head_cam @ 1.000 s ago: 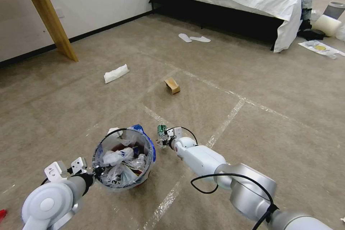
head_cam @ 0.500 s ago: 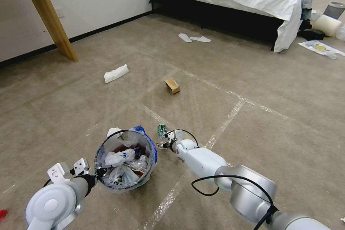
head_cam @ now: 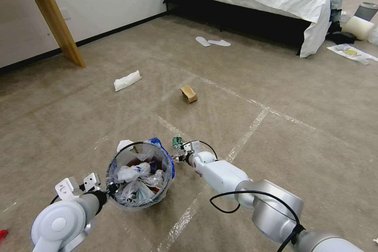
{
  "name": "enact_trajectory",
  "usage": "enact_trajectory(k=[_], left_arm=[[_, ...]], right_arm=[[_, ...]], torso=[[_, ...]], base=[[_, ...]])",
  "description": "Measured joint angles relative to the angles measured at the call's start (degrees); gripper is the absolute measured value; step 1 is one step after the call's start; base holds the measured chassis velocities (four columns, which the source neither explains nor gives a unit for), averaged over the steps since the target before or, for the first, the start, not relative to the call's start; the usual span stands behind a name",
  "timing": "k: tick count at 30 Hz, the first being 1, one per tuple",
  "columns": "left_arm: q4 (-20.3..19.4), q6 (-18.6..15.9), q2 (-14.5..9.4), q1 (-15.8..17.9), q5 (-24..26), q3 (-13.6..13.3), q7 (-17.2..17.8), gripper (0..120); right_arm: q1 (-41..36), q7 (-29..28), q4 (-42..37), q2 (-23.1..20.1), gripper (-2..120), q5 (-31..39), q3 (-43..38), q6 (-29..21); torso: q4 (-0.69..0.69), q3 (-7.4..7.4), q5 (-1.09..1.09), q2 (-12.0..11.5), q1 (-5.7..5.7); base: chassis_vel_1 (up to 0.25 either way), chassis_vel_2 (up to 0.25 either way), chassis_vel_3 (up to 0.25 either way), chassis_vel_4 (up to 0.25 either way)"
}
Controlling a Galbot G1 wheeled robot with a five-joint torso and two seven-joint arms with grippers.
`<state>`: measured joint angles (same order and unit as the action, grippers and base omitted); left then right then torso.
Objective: Pick up the trash bin and place the garbage on the floor into it.
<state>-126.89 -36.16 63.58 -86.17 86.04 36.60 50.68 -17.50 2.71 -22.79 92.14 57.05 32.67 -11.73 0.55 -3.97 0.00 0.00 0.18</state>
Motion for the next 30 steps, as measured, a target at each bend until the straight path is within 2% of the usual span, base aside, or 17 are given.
enact_trajectory(k=[1, 4, 5, 7, 8, 10, 12, 13, 14, 16, 17, 18, 26, 28, 29, 30], left_arm=[[0.00, 0.00, 0.00, 0.00, 0.00, 0.00, 0.00, 0], [0.00, -0.01, 0.42, -0.01, -0.65, -0.56, -0.26, 0], [0.00, -0.01, 0.42, -0.01, -0.65, -0.56, -0.26, 0], [0.01, -0.01, 0.44, 0.02, -0.81, -0.68, -0.33, 0], [0.01, -0.01, 0.44, 0.02, -0.81, -0.68, -0.33, 0], [0.07, -0.01, 0.44, 0.09, -0.87, -0.74, -0.36, 0], [0.11, -0.01, 0.44, 0.12, -0.91, -0.79, -0.42, 0], [0.22, 0.00, 0.43, 0.21, -1.00, -0.94, -0.57, 0], [0.22, 0.00, 0.43, 0.21, -1.00, -0.94, -0.57, 0], [0.59, 0.04, 0.48, 0.40, -1.34, -1.37, -0.78, 0], [0.59, 0.04, 0.48, 0.40, -1.34, -1.37, -0.78, 0], [0.80, 0.09, 0.55, 0.57, -1.58, -1.74, -0.87, 0], [1.03, 0.38, 0.16, 1.20, -1.69, -2.48, -1.02, 0], [1.10, 0.53, -0.10, 1.50, -1.62, -2.68, -1.04, 0], [1.17, 0.60, -0.18, 1.69, -1.59, -2.85, -1.05, 0], [1.17, 0.60, -0.18, 1.69, -1.59, -2.85, -1.05, 0]], right_arm=[[0.00, 0.00, 0.00, 0.00, 90, 0.00, 0.00, 0.00], [-0.05, -0.02, -0.21, 0.00, 74, -0.23, 0.16, 0.01], [-0.05, -0.02, -0.21, 0.00, 74, -0.23, 0.16, 0.01], [-0.08, 0.01, -0.29, 0.00, 62, -0.25, 0.16, 0.01], [-0.08, 0.01, -0.29, 0.00, 62, -0.25, 0.16, 0.01], [-0.21, 0.05, -0.37, 0.00, 52, -0.28, 0.17, 0.02], [-0.28, 0.05, -0.41, 0.00, 49, -0.29, 0.16, 0.02], [-0.46, 0.05, -0.48, 0.00, 42, -0.30, 0.15, 0.03], [-0.46, 0.05, -0.48, 0.00, 42, -0.30, 0.15, 0.03], [-0.64, 0.03, -0.64, 0.00, 32, -0.30, 0.14, 0.05], [-0.64, 0.03, -0.64, 0.00, 32, -0.30, 0.14, 0.05], [-0.64, 0.02, -0.75, 0.00, 26, -0.28, 0.10, 0.07], [-0.37, -0.07, -1.15, 0.00, 24, 0.32, -0.06, 0.12], [-0.18, -0.20, -1.27, 0.00, 20, 0.48, -0.04, 0.20], [-0.08, -0.27, -1.28, 0.00, 12, 0.50, 0.04, 0.21], [-0.08, -0.27, -1.28, 0.00, 12, 0.50, 0.04, 0.21]], torso=[[0.00, 0.00, 0.00, 0.00, 0.00], [0.00, 0.00, 0.00, 0.00, 0.00], [0.00, 0.00, 0.00, 0.00, 0.00], [0.00, 0.00, 0.00, 0.00, 0.00], [0.00, 0.00, 0.00, 0.00, 0.00], [0.00, 0.00, 0.00, 0.00, 0.00], [0.00, 0.00, 0.00, 0.00, 0.00], [0.00, 0.00, 0.00, 0.00, 0.00], [0.00, 0.00, 0.00, 0.00, 0.00], [0.00, 0.00, 0.00, 0.00, 0.00], [0.00, 0.00, 0.00, 0.00, 0.00], [0.00, 0.00, -0.01, 0.00, 0.00], [0.00, 0.00, 0.00, 0.00, 0.00], [0.00, 0.00, 0.00, 0.00, 0.00], [0.00, 0.00, 0.00, 0.00, 0.00], [0.00, 0.00, 0.00, 0.00, 0.00]], base=[[0.000, 0.000, 0.000, 0.000], [0.000, 0.000, 0.000, 0.000], [0.000, 0.000, 0.000, 0.000], [0.000, 0.000, 0.000, 0.000], [0.000, 0.000, 0.000, 0.000], [0.000, 0.000, 0.000, 0.000], [0.000, 0.000, 0.000, 0.000], [0.000, 0.000, 0.000, 0.000], [0.000, 0.000, 0.000, 0.000], [0.000, 0.000, 0.000, 0.000], [0.000, 0.000, 0.000, 0.000], [0.000, 0.000, 0.000, 0.000], [0.000, 0.000, 0.000, 0.000], [0.000, 0.000, 0.000, 0.000], [0.000, 0.000, 0.000, 0.000], [0.000, 0.000, 0.000, 0.000]])
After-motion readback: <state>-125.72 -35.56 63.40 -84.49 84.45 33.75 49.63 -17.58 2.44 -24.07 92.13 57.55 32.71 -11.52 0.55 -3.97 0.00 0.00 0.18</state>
